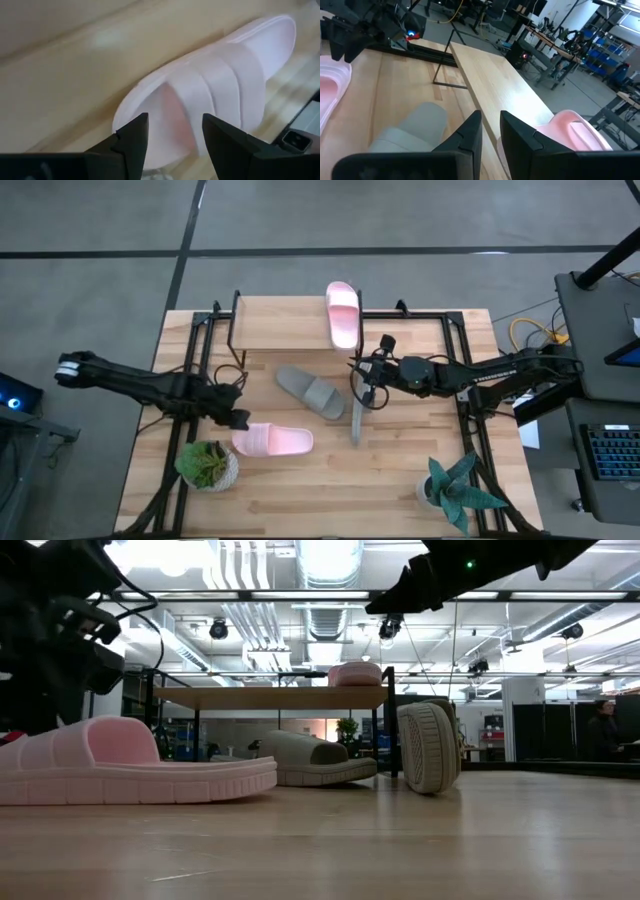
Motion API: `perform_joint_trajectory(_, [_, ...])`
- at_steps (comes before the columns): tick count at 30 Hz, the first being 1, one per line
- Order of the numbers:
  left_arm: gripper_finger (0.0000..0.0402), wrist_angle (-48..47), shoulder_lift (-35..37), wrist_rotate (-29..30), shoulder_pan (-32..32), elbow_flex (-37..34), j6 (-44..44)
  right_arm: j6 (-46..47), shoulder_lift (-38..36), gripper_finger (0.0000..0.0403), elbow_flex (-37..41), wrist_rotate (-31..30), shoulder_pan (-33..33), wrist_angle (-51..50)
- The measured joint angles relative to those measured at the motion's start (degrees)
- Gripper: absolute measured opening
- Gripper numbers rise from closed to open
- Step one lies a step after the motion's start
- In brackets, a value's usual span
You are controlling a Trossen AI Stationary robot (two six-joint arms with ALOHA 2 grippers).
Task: Pick and place slides into the shelf
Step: Put the pink slipper on the shelf
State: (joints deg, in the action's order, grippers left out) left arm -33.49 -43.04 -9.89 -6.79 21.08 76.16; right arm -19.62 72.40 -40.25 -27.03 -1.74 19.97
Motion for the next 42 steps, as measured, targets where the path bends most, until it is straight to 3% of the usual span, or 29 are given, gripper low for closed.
perform_joint_trajectory(13, [0.0171,13.8,-7.9,-0.2,0.0,-0.8,-1.5,-0.4,0.0,0.0059,0.6,0.0,0.0,-0.2])
perform_joint_trajectory(21, [0.0171,16.6,-10.9,-1.9,0.0,-0.8,-5.1,-0.6,0.0,0.0059,0.9,0.0,0.0,-0.3])
perform_joint_trajectory(37, [0.0171,16.7,-7.1,-4.5,0.0,-3.1,-9.0,-1.2,0.0,0.0059,0.9,0.0,0.0,-0.2])
perform_joint_trajectory(42, [0.0171,25.0,-7.2,-4.2,0.0,-7.0,-7.5,-1.4,0.0,0.0059,0.9,0.0,0.0,-0.2])
